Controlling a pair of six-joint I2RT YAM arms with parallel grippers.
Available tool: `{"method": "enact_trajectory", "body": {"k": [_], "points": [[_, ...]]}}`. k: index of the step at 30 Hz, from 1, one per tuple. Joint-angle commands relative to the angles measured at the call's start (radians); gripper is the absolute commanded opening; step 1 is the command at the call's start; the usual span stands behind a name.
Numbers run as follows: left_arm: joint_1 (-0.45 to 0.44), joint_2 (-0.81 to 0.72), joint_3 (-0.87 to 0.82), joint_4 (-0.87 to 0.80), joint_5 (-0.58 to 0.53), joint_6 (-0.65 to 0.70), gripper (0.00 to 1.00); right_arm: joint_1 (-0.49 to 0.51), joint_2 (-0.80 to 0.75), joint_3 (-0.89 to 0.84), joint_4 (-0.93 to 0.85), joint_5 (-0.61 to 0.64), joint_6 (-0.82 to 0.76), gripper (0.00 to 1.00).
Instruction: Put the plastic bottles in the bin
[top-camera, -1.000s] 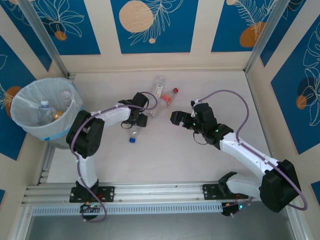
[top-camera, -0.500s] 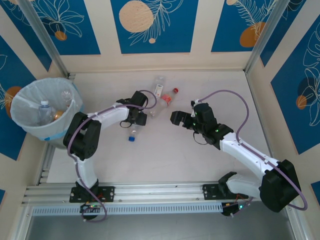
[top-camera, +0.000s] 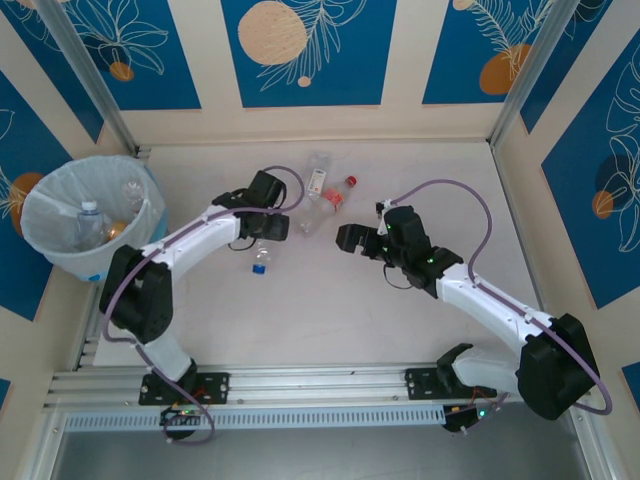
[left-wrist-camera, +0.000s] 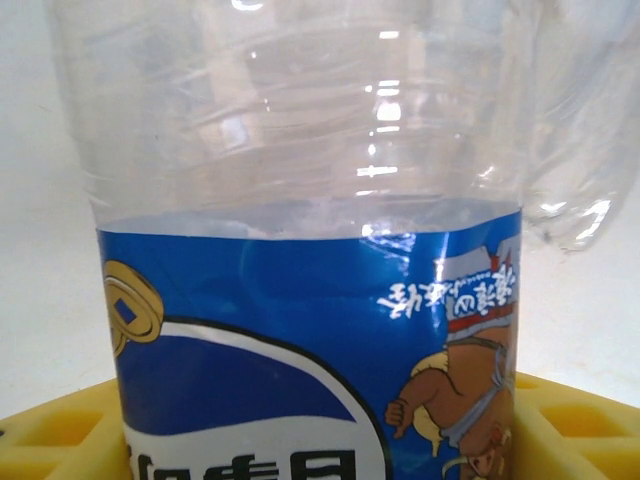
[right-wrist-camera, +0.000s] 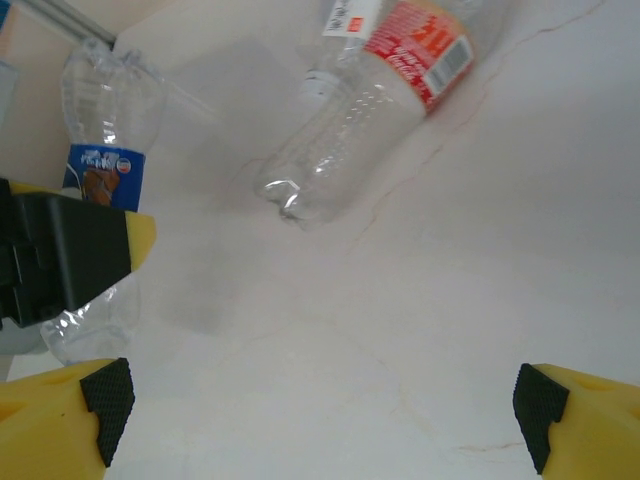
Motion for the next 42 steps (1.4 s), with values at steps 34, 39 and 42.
{"method": "enact_trajectory", "body": {"k": [34, 39, 42], "points": [[0.293, -0.450, 0.224, -0.215, 0.062, 0.092, 0.51, 0.123, 0.098, 0.111, 0.072, -0.084, -0.161, 1.00], [0.334, -0.450, 0.307, -0.214, 0.170, 0.100, 0.51, 0.123, 0.115, 0.121, 0.070, -0.089, -0.163, 1.00], [0.354, -0.438, 0.367, -0.232, 0.158, 0.106, 0.51, 0.125, 0.118, 0.123, 0.068, -0.089, -0.161, 1.00]]}}
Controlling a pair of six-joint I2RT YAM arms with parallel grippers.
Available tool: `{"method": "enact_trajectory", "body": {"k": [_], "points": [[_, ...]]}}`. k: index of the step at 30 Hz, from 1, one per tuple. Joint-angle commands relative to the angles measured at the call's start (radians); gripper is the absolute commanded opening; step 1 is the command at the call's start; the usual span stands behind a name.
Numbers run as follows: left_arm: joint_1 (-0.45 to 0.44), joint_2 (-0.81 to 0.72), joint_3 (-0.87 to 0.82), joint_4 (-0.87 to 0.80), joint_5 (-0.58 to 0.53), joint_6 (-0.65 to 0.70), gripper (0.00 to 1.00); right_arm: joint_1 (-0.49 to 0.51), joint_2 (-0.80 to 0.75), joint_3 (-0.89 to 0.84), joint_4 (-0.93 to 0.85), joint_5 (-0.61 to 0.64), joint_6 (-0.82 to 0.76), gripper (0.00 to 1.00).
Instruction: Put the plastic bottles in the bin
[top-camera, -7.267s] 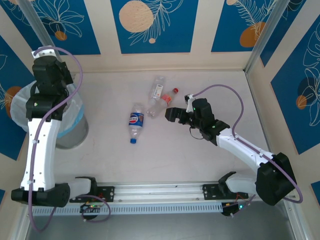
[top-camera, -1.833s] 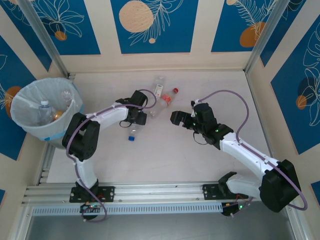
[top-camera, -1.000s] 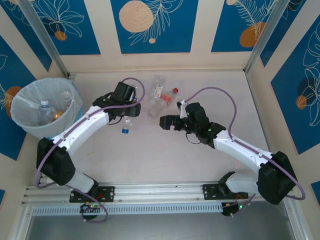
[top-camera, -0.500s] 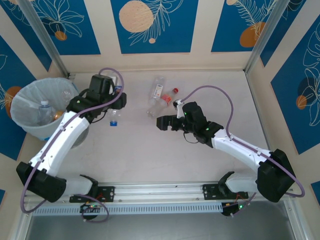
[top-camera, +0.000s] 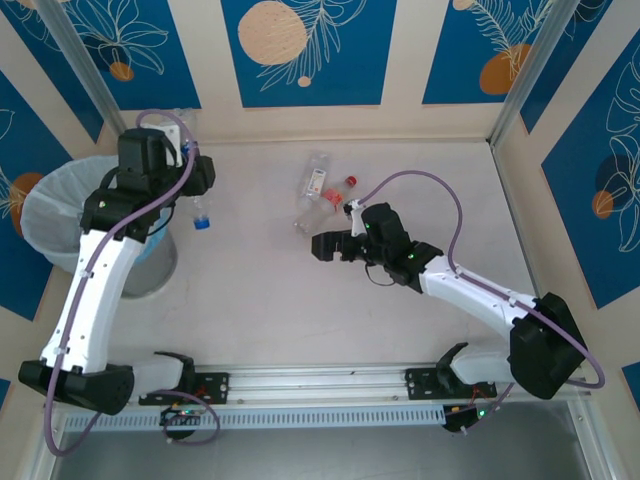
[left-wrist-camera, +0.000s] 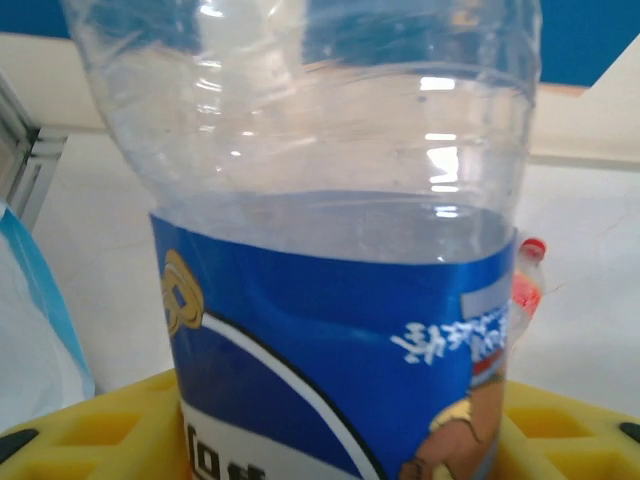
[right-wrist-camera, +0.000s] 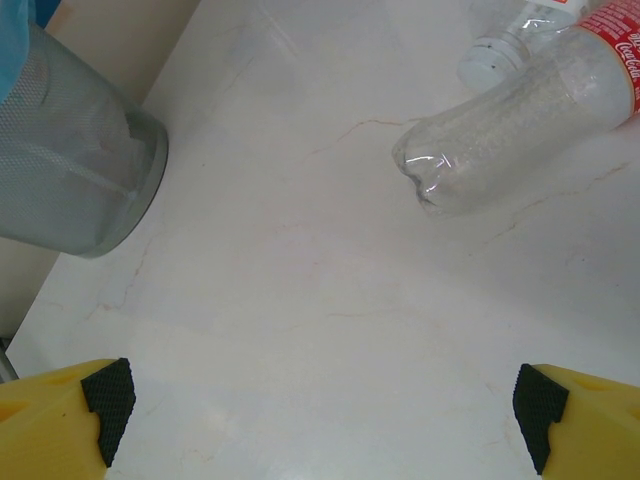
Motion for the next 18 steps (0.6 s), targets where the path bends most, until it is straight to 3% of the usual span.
{"method": "enact_trajectory", "body": {"k": [1, 10, 18], "points": [[0.035, 0.000, 0.088, -0.033, 0.017, 0.026, 0.51, 0.009, 0.002, 0.036, 0.014, -0.016, -0.023, 1.00], [0.129, -0.006, 0.202, -0.060, -0.261, 0.111, 0.50, 0.011, -0.005, 0.033, 0.007, -0.004, -0.038, 0.99], [0.267, -0.003, 0.173, -0.026, -0.317, 0.154, 0.48, 0.011, 0.000, 0.031, 0.011, -0.005, -0.047, 0.99]]}}
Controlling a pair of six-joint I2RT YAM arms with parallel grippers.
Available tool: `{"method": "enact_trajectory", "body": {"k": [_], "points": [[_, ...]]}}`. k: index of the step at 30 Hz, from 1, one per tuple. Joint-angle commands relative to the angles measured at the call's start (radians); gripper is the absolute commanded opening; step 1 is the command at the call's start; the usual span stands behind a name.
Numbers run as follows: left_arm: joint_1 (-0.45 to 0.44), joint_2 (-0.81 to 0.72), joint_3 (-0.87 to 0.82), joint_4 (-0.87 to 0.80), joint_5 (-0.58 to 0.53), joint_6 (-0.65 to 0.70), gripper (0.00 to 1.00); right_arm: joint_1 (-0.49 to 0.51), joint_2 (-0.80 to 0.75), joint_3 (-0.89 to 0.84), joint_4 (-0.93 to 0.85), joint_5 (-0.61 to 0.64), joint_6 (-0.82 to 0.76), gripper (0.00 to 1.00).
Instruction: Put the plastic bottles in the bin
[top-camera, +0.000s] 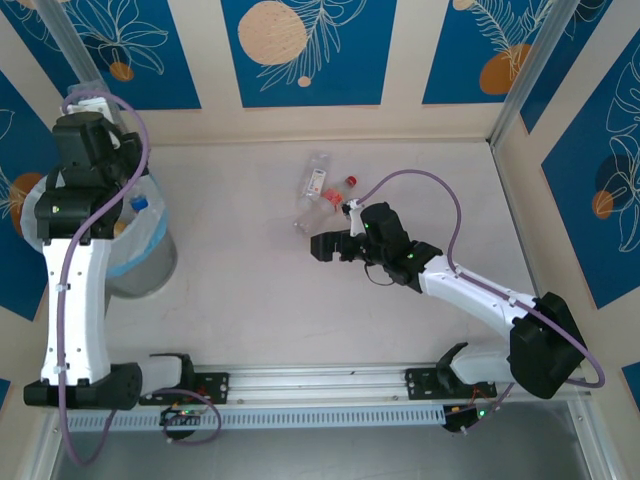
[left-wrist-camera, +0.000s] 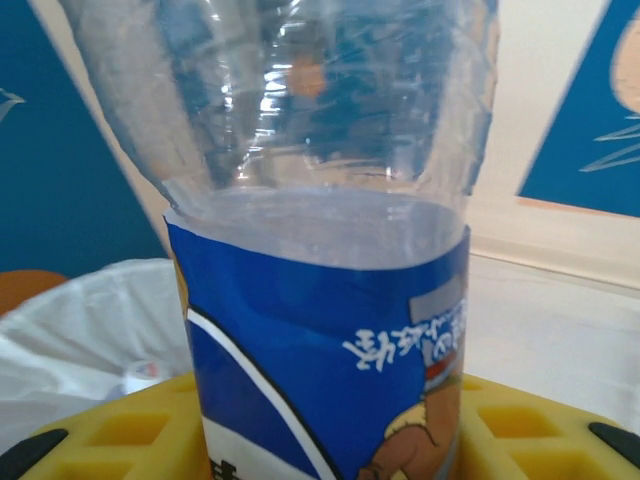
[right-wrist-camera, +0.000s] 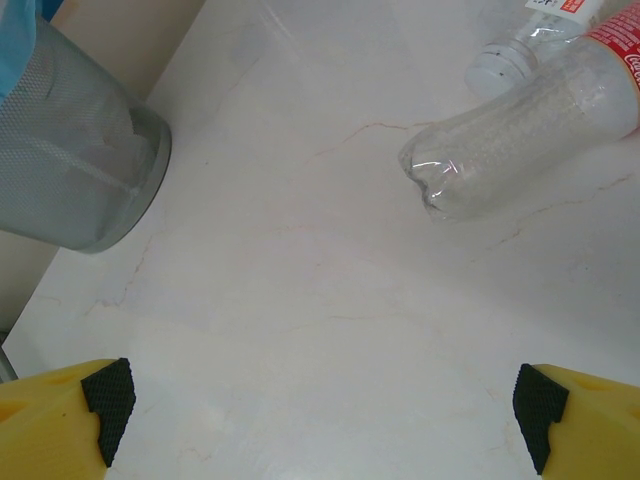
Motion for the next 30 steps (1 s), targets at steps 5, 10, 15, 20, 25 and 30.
{"method": "enact_trajectory", "body": {"k": [5, 10, 15, 20, 25, 30], "points": [[0.158, 0.004, -0.040, 0.046, -0.005, 0.040, 0.48, 0.005, -0.005, 0.029, 0.006, 0.001, -0.031, 1.00], [0.249, 0.007, -0.110, 0.084, 0.042, 0.034, 0.48, 0.005, -0.001, 0.033, 0.006, 0.003, -0.038, 1.00], [0.313, -0.006, -0.193, 0.118, 0.073, 0.034, 0.48, 0.005, 0.003, 0.044, -0.004, 0.004, -0.045, 1.00], [0.345, -0.037, -0.281, 0.165, 0.086, 0.006, 0.48, 0.005, 0.005, 0.042, -0.004, 0.004, -0.040, 1.00], [0.348, -0.034, -0.325, 0.104, 0.092, -0.060, 0.71, 0.005, 0.004, 0.042, -0.005, 0.005, -0.039, 1.00], [0.348, -0.018, -0.343, 0.031, 0.128, -0.121, 0.99, 0.005, 0.004, 0.042, -0.004, 0.007, -0.040, 0.99]]}}
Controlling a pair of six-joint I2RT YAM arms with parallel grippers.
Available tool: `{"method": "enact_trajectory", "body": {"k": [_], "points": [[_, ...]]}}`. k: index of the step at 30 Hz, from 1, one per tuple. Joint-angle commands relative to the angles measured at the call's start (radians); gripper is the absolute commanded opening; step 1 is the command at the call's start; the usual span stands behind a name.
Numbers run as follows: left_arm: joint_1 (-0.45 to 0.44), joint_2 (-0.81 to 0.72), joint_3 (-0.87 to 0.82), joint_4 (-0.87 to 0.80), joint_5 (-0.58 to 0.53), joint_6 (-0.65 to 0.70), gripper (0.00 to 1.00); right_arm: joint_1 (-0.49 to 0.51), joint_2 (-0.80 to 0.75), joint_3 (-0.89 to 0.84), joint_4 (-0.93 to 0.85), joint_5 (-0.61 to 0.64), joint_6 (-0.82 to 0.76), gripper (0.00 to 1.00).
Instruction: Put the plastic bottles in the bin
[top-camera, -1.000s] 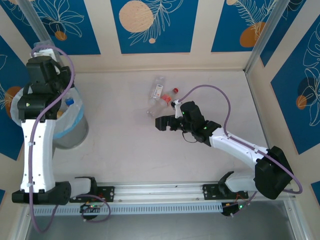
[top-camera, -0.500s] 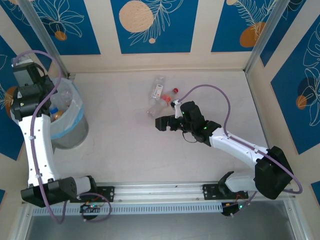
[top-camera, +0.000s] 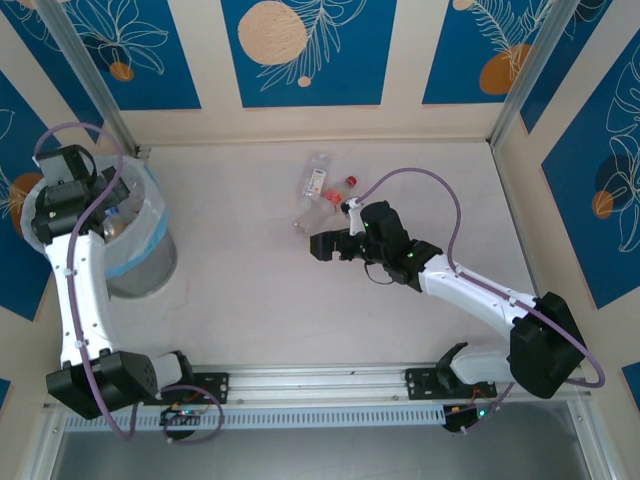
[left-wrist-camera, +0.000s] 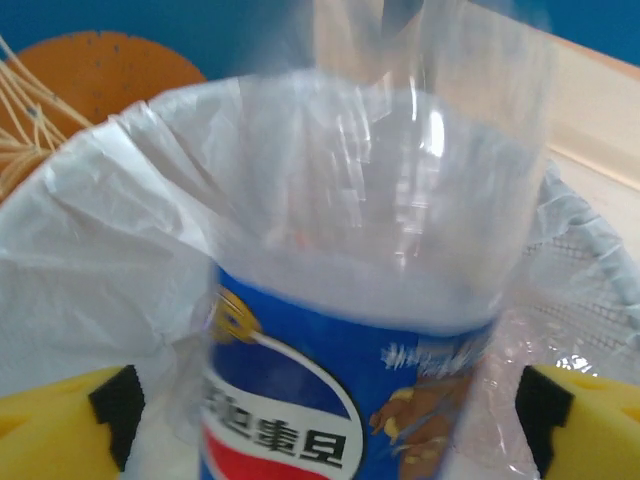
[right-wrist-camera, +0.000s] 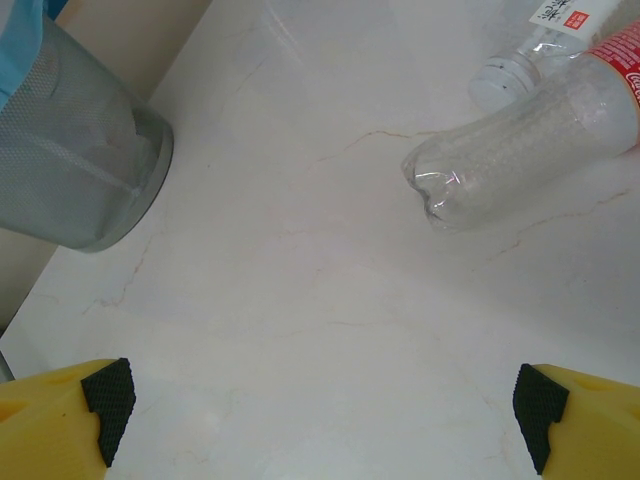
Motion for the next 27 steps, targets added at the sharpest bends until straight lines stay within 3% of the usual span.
{"method": "enact_trajectory", "body": {"k": [1, 16, 22, 27], "points": [[0.012, -0.003, -0.021, -0.035, 0.053, -0.047, 0.99, 0.005, 0.005, 0.032, 0.001, 0.005, -0.018, 0.99], [-0.003, -0.028, 0.059, -0.027, 0.474, -0.100, 0.99, -0.025, 0.030, 0.046, -0.052, 0.129, 0.104, 1.00], [-0.044, -0.077, 0.062, -0.003, 0.659, -0.125, 0.99, -0.074, 0.052, 0.057, -0.090, 0.149, 0.195, 1.00], [-0.094, -0.119, 0.036, 0.023, 0.741, -0.141, 0.99, -0.102, 0.089, 0.080, -0.136, 0.155, 0.256, 1.00]]}}
